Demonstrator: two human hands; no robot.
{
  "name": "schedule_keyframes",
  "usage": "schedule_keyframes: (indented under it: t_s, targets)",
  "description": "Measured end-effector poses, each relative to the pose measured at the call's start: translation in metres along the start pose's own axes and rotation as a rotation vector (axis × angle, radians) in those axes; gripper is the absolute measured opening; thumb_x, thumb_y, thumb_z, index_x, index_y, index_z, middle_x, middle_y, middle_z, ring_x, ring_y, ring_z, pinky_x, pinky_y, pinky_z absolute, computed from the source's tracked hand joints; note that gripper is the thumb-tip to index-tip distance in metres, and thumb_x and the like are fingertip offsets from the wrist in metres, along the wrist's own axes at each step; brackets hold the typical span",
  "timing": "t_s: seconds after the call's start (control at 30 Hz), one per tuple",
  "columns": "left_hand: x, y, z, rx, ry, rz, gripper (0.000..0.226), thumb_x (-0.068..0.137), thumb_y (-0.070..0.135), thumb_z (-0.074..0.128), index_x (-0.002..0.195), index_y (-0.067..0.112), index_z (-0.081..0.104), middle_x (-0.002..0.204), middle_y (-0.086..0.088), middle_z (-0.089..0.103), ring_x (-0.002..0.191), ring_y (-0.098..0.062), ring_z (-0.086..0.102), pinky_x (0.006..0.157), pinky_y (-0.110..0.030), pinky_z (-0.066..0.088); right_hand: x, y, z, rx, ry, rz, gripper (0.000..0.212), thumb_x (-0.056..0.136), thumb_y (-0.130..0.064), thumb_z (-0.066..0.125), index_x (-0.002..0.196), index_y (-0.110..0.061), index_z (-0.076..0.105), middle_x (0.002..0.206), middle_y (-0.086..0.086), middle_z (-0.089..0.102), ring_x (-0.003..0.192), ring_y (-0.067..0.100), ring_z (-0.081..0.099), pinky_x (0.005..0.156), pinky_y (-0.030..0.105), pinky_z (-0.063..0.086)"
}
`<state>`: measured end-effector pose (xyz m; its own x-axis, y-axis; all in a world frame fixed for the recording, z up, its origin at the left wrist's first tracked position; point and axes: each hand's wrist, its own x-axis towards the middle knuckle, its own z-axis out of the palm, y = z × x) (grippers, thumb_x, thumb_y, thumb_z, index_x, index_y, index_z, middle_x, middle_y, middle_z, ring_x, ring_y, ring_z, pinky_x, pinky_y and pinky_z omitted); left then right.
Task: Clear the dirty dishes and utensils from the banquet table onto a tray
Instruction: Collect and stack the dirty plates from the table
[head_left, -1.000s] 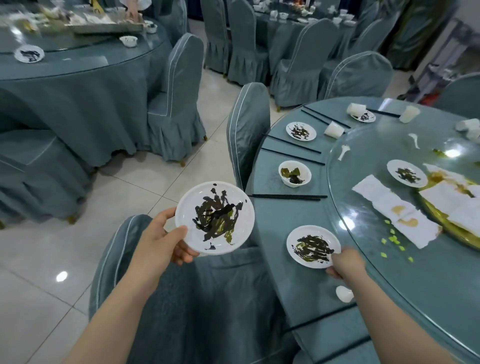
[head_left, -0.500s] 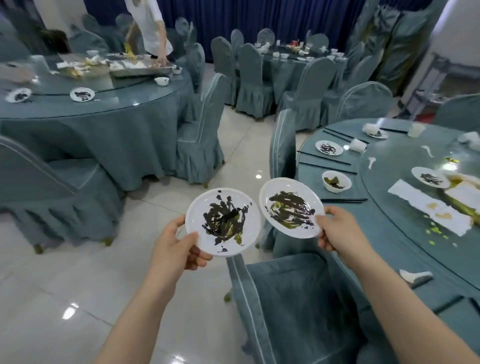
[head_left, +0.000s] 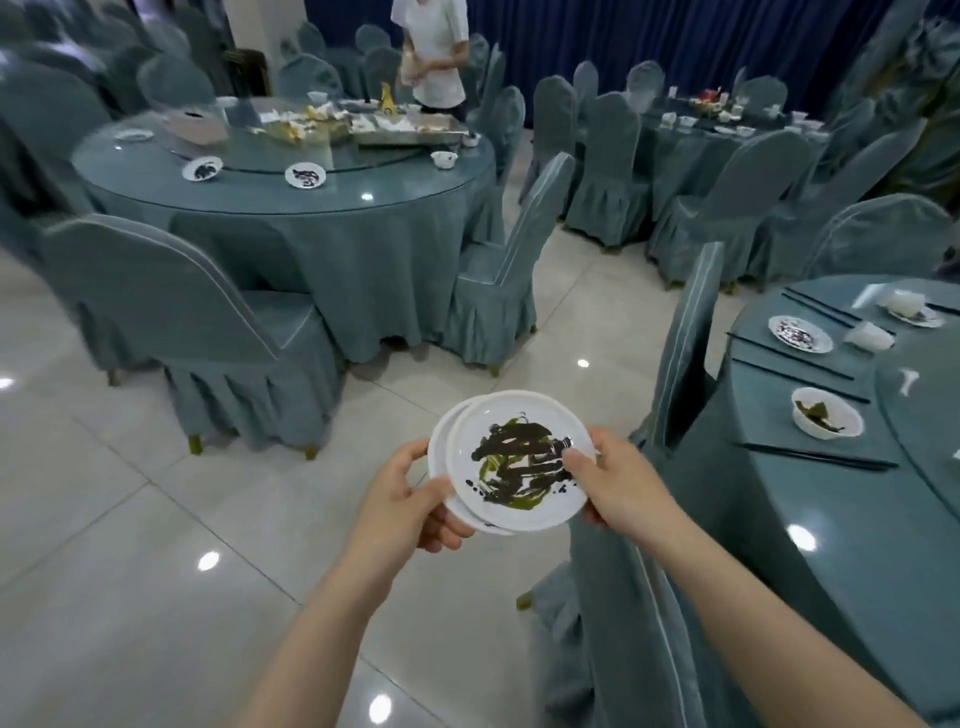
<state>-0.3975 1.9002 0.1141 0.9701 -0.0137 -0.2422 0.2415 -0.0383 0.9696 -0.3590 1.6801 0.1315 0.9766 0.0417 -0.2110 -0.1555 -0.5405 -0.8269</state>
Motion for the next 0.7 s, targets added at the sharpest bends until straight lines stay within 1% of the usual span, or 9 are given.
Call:
schedule_keyframes:
  t_s: [0.07,0.1,0.2,0.27,0.33,0.4,0.5,0.57,0.7]
  targets:
    - [0.014,0.002,-0.014,0.001,0.001,-0.008,0.029,0.098,0.013,0.044,0.112,0.039,0.048,0.068,-0.017,0.070,0.054,-0.021,0.062,0.049,-0.027,0.048,0.020,-0.006,0.018,0.032,-0.085,0.017,0.014,0.094,-0.033,0.044,0.107,-0.029,0.048,0.078,0.001,0.071,0.052,0.016,0.067,0.043,0.023,0.047]
    - [0.021,0.002,-0.020,-0.001,0.000,-0.019,0.028,0.099,0.014,0.044,0.114,0.038,0.048,0.069,-0.017,0.071,0.055,-0.023,0.063,0.050,-0.028,0.048,0.031,-0.009,0.025,0.078,-0.098,0.035,0.013,0.095,-0.032,0.045,0.107,-0.030,0.048,0.078,0.002,0.071,0.054,0.016,0.068,0.044,0.023,0.048]
    - [0.049,0.001,-0.034,0.005,-0.026,-0.067,0.026,0.101,0.020,0.042,0.117,0.040,0.045,0.072,-0.015,0.072,0.062,-0.025,0.068,0.051,-0.028,0.050,0.069,-0.011,0.042,0.144,-0.067,0.066,0.010,0.093,-0.026,0.049,0.101,-0.031,0.052,0.080,0.000,0.070,0.058,0.012,0.067,0.045,0.020,0.047]
    - [0.079,0.002,-0.040,0.030,-0.014,-0.095,0.025,0.101,0.022,0.038,0.119,0.038,0.045,0.072,-0.012,0.072,0.065,-0.025,0.070,0.051,-0.026,0.051,0.100,-0.010,0.052,0.137,-0.047,0.057,0.011,0.090,-0.026,0.051,0.099,-0.029,0.054,0.084,0.001,0.068,0.065,0.013,0.066,0.045,0.019,0.046]
    - [0.110,0.007,-0.043,0.084,0.009,-0.110,0.023,0.101,0.027,0.037,0.120,0.036,0.046,0.072,-0.009,0.073,0.067,-0.025,0.072,0.053,-0.027,0.052,0.131,-0.009,0.056,0.142,-0.027,0.066,0.008,0.087,-0.028,0.055,0.095,-0.031,0.051,0.086,-0.001,0.068,0.069,0.013,0.066,0.046,0.019,0.046]
    - [0.145,0.018,-0.046,0.137,-0.001,-0.114,0.019,0.101,0.032,0.038,0.117,0.038,0.045,0.076,-0.008,0.074,0.070,-0.024,0.072,0.058,-0.030,0.054,0.166,-0.012,0.053,0.152,-0.012,0.064,0.011,0.086,-0.029,0.057,0.095,-0.031,0.051,0.085,-0.003,0.068,0.068,0.011,0.065,0.046,0.020,0.046]
    - [0.192,0.039,-0.051,0.197,-0.011,-0.123,0.019,0.099,0.032,0.043,0.117,0.037,0.043,0.077,-0.007,0.075,0.070,-0.023,0.072,0.061,-0.031,0.055,0.214,-0.026,0.043,0.185,-0.016,0.048,0.015,0.085,-0.028,0.061,0.097,-0.028,0.052,0.082,-0.005,0.068,0.059,0.006,0.064,0.045,0.018,0.044]
    - [0.231,0.053,-0.053,0.210,-0.003,-0.105,0.024,0.098,0.026,0.047,0.118,0.036,0.041,0.077,-0.008,0.075,0.069,-0.023,0.072,0.059,-0.030,0.055,0.252,-0.036,0.034,0.206,-0.020,0.016,0.016,0.085,-0.027,0.063,0.096,-0.029,0.051,0.079,-0.005,0.069,0.054,0.004,0.063,0.045,0.019,0.044]
    - [0.291,0.071,-0.050,0.196,0.022,-0.078,0.026,0.096,0.016,0.046,0.116,0.032,0.042,0.073,-0.011,0.074,0.064,-0.026,0.071,0.051,-0.026,0.052,0.307,-0.052,0.017,0.219,-0.002,0.011,0.013,0.087,-0.028,0.061,0.098,-0.029,0.053,0.080,-0.003,0.069,0.053,0.006,0.062,0.046,0.022,0.046]
